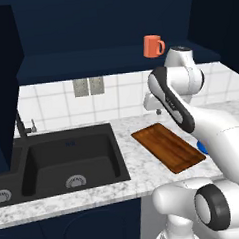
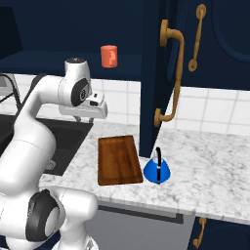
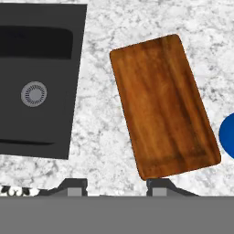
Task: Pick the kettle from the counter and place it on the tray. Then pick the mug from the cabinet and place it on the tray. Then close the cabinet doors.
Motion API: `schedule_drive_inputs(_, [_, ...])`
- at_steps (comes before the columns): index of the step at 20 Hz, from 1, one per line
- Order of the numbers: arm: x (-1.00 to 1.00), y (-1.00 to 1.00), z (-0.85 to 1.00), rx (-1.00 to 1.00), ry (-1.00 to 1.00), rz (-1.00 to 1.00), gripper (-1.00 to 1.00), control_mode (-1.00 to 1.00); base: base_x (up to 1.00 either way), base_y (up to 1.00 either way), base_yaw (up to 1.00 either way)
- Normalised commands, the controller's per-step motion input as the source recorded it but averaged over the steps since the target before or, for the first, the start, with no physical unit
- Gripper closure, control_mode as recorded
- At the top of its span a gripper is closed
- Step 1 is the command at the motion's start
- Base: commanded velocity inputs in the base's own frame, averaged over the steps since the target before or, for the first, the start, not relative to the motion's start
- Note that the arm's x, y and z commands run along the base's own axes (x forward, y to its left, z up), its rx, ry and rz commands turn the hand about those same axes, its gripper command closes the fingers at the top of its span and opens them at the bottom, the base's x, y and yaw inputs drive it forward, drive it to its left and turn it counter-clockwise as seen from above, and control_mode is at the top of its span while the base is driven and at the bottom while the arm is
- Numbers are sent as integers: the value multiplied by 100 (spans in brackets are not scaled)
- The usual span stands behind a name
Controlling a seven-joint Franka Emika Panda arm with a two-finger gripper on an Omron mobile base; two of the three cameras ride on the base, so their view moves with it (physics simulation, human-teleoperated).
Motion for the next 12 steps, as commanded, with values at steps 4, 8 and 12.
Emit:
schedule_drive_inputs(4, [-1,-9,-1,-2,-4,0,-100,-100,0,0,0])
schedule_drive_inputs(8, [-52,-68,-8,0,-10,-13,-100,-100,0,0,0])
schedule_drive_inputs(12, [-51,-79,-9,0,0,-14,-100,-100,0,0,0])
